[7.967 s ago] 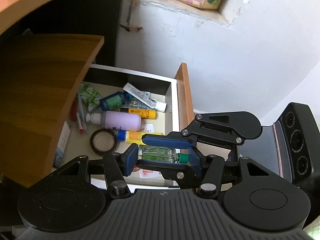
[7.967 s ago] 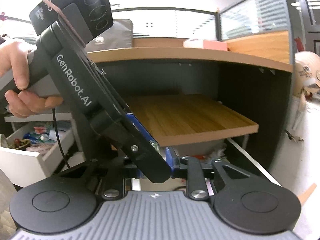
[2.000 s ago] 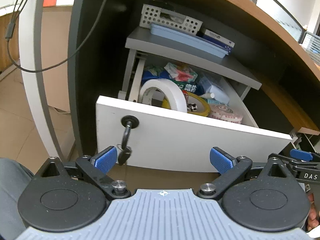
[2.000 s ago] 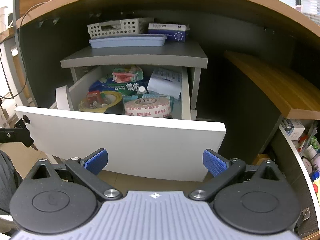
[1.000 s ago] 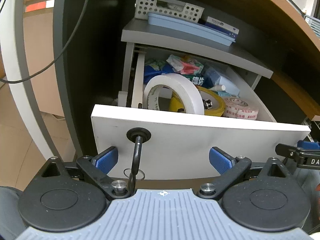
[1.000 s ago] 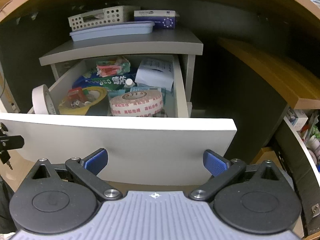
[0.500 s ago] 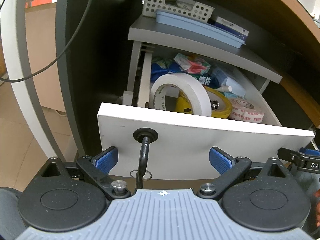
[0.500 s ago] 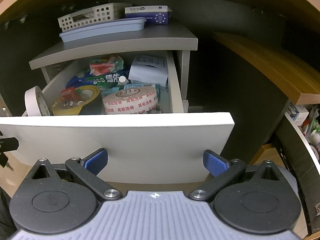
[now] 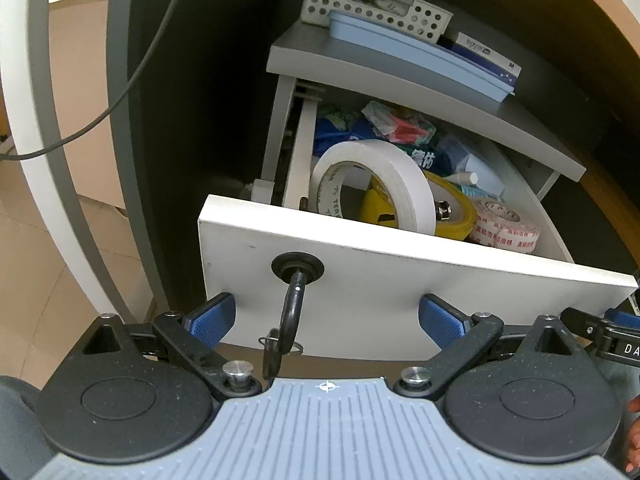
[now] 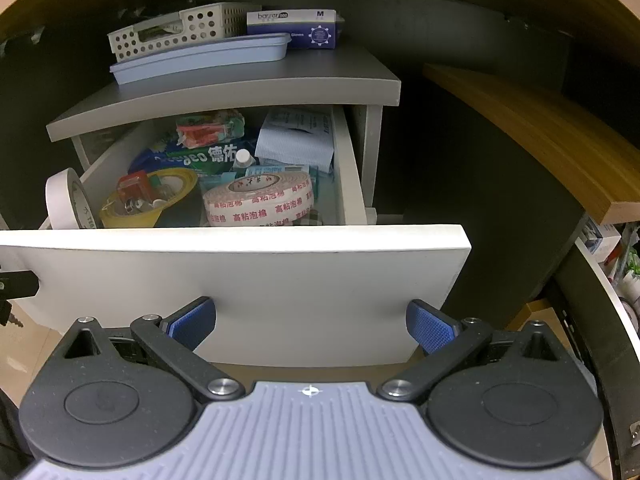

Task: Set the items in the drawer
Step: 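Push the white drawer front inward with the open left gripper, then keep pushing the drawer front with the left gripper until it shuts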

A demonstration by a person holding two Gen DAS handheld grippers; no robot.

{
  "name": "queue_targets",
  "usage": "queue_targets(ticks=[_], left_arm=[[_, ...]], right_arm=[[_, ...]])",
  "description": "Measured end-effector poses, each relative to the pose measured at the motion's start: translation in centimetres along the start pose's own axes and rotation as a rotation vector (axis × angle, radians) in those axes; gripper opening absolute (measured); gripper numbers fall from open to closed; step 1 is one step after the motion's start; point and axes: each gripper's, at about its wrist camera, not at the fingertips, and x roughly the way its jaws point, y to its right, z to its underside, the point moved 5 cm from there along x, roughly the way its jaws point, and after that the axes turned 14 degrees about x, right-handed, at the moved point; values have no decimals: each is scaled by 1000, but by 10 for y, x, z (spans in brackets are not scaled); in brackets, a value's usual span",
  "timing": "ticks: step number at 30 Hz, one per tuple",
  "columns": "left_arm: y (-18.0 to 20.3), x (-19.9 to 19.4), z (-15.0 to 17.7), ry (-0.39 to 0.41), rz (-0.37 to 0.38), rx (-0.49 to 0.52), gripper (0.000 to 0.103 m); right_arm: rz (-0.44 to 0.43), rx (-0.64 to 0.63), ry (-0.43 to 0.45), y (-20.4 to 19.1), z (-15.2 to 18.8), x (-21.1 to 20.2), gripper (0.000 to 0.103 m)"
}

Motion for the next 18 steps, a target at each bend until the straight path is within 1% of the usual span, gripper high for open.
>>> queue_targets(ticks=[4, 10, 13, 18], left_arm=[[0, 4, -5, -4, -2, 3, 99], [4, 12, -13, -23, -23, 42, 99], [6, 17, -16, -23, -44, 58, 99], [13, 26, -18, -7, -106, 107, 99]], right_arm=[[2, -2, 0, 0, 0, 1, 103], [3, -2, -3, -1, 2, 0, 103], [3, -3, -1, -1, 2, 1, 103], [8, -10, 9, -2, 5, 3, 103]])
